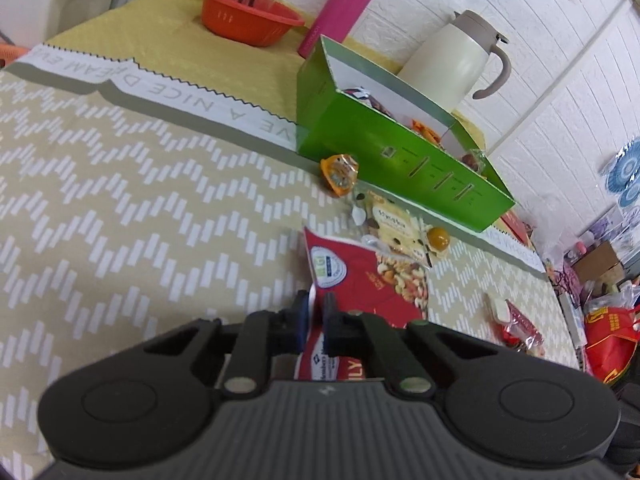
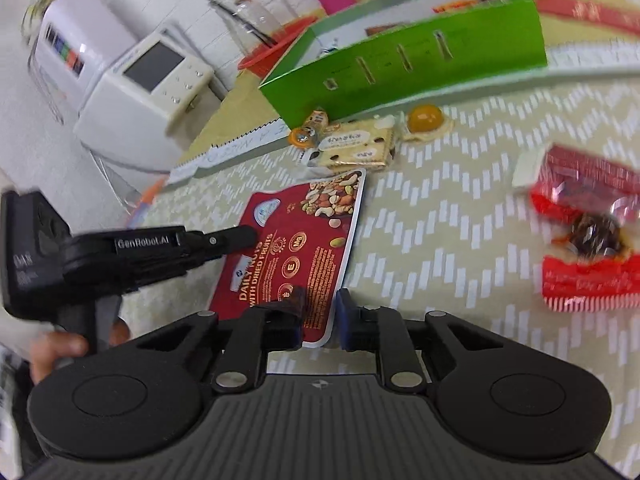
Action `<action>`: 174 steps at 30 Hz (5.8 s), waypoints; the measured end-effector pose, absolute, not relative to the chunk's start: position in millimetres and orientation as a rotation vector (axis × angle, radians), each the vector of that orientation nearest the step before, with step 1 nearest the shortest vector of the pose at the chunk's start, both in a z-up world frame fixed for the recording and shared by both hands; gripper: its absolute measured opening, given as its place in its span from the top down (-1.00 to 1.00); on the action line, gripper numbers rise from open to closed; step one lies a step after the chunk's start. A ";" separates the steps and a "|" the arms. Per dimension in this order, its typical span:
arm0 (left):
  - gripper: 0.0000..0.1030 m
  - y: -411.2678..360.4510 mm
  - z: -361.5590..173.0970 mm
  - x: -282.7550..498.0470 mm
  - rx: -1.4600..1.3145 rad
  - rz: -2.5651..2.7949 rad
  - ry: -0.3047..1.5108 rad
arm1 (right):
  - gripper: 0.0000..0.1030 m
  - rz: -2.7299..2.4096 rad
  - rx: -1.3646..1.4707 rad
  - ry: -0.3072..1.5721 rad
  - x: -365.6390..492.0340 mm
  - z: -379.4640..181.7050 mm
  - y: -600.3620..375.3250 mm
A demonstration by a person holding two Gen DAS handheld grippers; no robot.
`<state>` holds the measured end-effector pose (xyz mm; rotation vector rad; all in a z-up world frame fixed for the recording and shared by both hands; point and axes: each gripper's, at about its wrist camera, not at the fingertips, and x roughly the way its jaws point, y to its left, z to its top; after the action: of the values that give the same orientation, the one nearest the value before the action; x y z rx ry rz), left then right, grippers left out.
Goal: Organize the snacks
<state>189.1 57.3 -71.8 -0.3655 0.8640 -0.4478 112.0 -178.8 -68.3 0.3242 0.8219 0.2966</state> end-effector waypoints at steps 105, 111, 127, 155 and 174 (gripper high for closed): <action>-0.42 13.4 1.4 224.7 -0.174 -0.394 0.512 | -1.00 0.362 0.464 0.430 140.0 6.4 -295.3; -0.42 17.4 -24.4 167.6 -0.227 -0.412 0.627 | -1.00 0.349 0.381 0.480 72.0 -11.9 -305.8; -0.45 -57.6 -58.9 112.9 -0.152 -0.507 0.764 | -1.00 0.224 0.205 0.760 118.9 -56.7 -325.4; -0.51 -173.0 -71.7 152.0 -0.012 -0.621 0.826 | -0.20 0.138 0.445 0.738 100.0 -61.7 -383.1; 0.49 -164.6 -64.1 124.0 0.012 -0.627 0.722 | -0.12 0.177 0.468 0.690 71.1 -56.2 -361.5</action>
<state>124.0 -164.6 -64.1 0.0115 0.7218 -0.6270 71.1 -361.5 -56.2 0.4678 0.6899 0.1770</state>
